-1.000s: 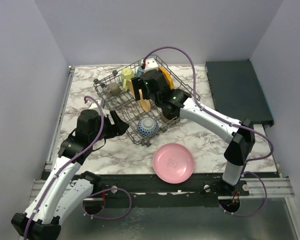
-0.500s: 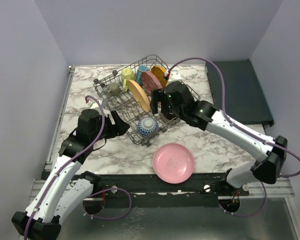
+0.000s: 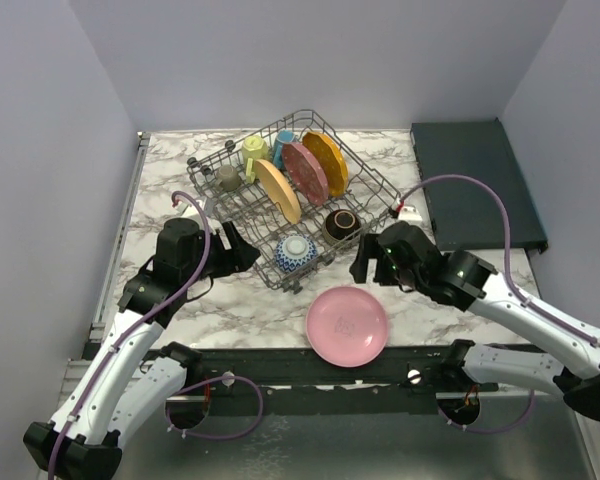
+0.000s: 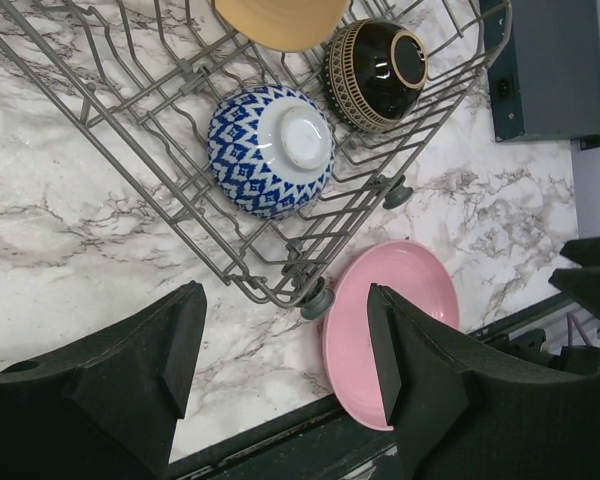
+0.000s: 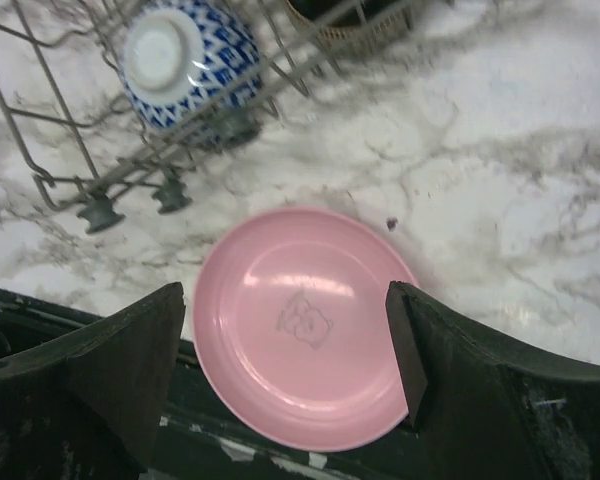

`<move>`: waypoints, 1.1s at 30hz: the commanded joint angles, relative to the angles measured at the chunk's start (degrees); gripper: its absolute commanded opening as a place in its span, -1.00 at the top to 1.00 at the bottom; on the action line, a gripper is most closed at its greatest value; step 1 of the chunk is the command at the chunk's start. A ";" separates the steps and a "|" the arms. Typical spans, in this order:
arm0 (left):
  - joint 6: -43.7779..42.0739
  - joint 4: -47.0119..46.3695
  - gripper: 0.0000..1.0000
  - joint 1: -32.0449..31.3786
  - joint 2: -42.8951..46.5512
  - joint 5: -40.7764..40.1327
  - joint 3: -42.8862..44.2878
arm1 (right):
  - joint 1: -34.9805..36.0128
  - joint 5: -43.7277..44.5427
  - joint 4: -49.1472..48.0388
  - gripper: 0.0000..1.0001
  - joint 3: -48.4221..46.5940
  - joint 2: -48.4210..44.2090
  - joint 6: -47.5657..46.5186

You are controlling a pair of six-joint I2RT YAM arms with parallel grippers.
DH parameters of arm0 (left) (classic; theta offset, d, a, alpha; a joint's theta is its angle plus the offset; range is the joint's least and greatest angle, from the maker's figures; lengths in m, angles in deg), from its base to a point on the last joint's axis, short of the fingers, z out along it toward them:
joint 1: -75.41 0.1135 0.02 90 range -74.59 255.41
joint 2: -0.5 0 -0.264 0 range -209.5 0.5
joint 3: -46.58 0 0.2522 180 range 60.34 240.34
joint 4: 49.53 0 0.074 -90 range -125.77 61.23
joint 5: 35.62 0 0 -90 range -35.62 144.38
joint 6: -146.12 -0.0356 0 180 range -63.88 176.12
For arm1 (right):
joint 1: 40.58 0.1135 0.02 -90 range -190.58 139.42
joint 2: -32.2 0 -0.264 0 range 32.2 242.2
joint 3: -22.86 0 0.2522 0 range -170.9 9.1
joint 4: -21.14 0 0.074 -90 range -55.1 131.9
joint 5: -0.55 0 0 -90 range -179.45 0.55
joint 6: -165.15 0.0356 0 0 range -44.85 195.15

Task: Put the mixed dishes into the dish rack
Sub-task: Pick up the plate at the center of the board.

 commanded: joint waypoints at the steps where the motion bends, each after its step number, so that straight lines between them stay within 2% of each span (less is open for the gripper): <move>1: 0.12 -0.91 -0.43 -0.39 -0.33 1.18 -0.81 | -0.15 -3.07 8.28 -0.75 5.99 -6.23 10.32; 9: 0.43 -0.94 -0.43 -0.56 -0.05 0.37 -0.90 | -0.15 -3.82 11.21 -0.63 15.46 -12.46 16.53; 12: 0.43 -0.89 -0.43 -0.81 -0.12 0.37 -0.90 | -0.15 -4.97 11.10 -0.52 17.52 -11.15 17.46; 21: 0.56 -0.88 -0.43 -1.27 0.60 0.19 -0.98 | -0.15 -9.06 4.22 -0.38 24.17 -5.80 21.16; 26: 0.43 -0.87 -0.43 -1.44 0.69 0.28 -0.98 | -0.15 -8.15 3.52 -0.31 25.19 -4.40 22.05; 33: 0.32 -0.83 -0.43 -1.49 0.86 0.44 -0.94 | -0.15 -8.17 2.27 -0.05 26.48 -2.41 22.47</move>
